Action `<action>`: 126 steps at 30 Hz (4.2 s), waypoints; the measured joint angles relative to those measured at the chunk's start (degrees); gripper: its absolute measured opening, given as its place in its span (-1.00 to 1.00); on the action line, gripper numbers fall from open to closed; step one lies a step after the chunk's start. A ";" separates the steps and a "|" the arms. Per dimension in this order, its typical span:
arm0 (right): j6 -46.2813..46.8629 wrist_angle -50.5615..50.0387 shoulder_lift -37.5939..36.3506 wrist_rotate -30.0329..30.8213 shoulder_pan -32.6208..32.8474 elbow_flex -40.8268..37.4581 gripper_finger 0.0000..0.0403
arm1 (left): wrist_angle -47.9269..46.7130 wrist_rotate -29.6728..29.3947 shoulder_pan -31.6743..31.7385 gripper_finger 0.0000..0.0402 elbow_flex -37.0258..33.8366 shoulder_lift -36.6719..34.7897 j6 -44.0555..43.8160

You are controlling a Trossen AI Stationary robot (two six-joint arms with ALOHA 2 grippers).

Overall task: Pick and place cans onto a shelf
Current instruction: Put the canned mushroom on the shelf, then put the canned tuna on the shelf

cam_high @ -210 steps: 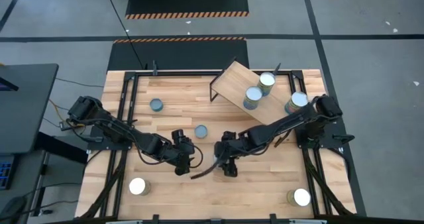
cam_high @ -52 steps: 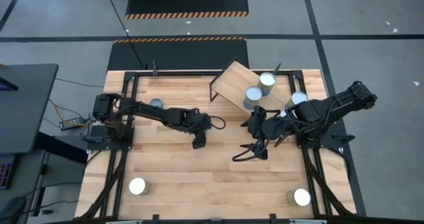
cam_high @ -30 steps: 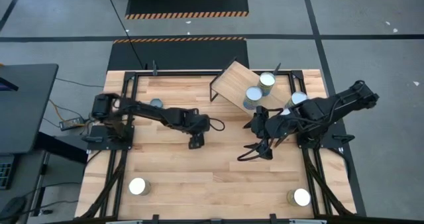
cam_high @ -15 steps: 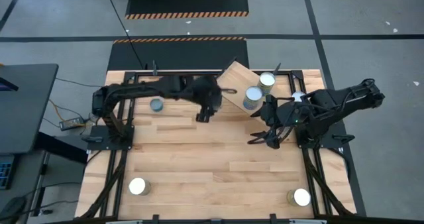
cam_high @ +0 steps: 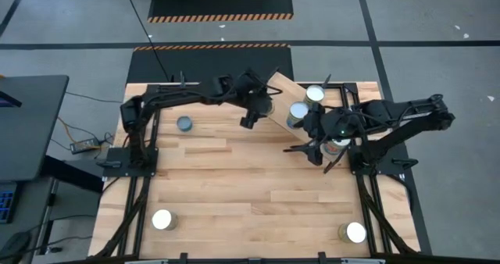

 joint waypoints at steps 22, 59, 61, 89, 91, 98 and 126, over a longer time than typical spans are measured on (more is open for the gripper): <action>1.05 5.14 1.40 1.09 -1.56 0.00 0.73 | 1.60 2.32 2.83 0.46 0.03 4.01 -1.59; 1.15 5.11 1.40 1.11 -1.54 0.00 0.73 | 2.17 -0.82 2.89 0.58 0.02 4.08 -2.33; 1.14 5.11 1.40 1.11 -1.56 0.00 0.73 | 2.17 -0.82 2.89 0.58 0.02 4.08 -2.08; 1.06 5.11 1.40 1.11 -1.53 0.00 0.73 | 3.91 -5.57 2.84 0.83 0.01 3.93 -2.56; 1.06 5.07 1.40 1.11 -1.54 0.00 0.73 | 3.36 -8.00 2.86 0.83 -0.02 3.43 -2.56; 1.04 5.04 1.40 1.09 -1.53 0.02 0.73 | -2.65 -9.56 2.26 0.83 -0.02 -1.37 -7.79; -3.44 3.44 1.46 -0.64 4.18 -9.41 0.73 | -50.09 -23.42 0.25 0.83 -21.23 -18.08 -69.00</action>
